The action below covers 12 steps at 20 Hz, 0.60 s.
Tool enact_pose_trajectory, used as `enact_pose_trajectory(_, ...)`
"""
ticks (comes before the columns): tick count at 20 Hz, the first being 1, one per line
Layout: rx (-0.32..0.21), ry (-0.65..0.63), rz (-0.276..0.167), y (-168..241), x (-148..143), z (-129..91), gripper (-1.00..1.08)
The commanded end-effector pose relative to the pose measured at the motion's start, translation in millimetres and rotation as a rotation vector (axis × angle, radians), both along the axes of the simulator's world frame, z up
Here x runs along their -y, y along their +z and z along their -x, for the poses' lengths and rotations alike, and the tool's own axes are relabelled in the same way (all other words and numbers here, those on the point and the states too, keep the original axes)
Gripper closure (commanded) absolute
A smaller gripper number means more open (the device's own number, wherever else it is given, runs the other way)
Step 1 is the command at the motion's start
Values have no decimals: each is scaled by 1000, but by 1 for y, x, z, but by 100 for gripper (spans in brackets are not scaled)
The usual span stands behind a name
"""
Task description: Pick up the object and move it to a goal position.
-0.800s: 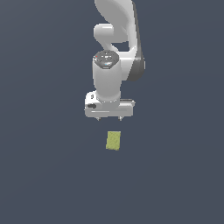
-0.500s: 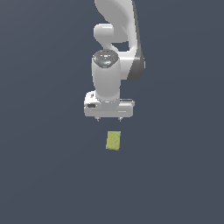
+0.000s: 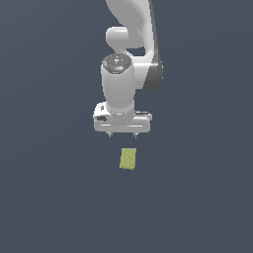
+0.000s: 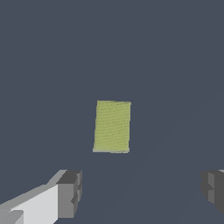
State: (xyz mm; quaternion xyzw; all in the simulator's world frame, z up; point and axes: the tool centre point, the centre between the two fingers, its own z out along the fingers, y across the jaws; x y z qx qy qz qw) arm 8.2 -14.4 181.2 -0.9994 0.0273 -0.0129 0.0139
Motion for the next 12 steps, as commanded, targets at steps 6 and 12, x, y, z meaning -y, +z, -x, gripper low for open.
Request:
enact_pose_trajectory(6,-5,-6,4,-18,-3,-5,-92)
enact_pose_trajectory(12,-13,-15,13,-55,-10,-13,-92)
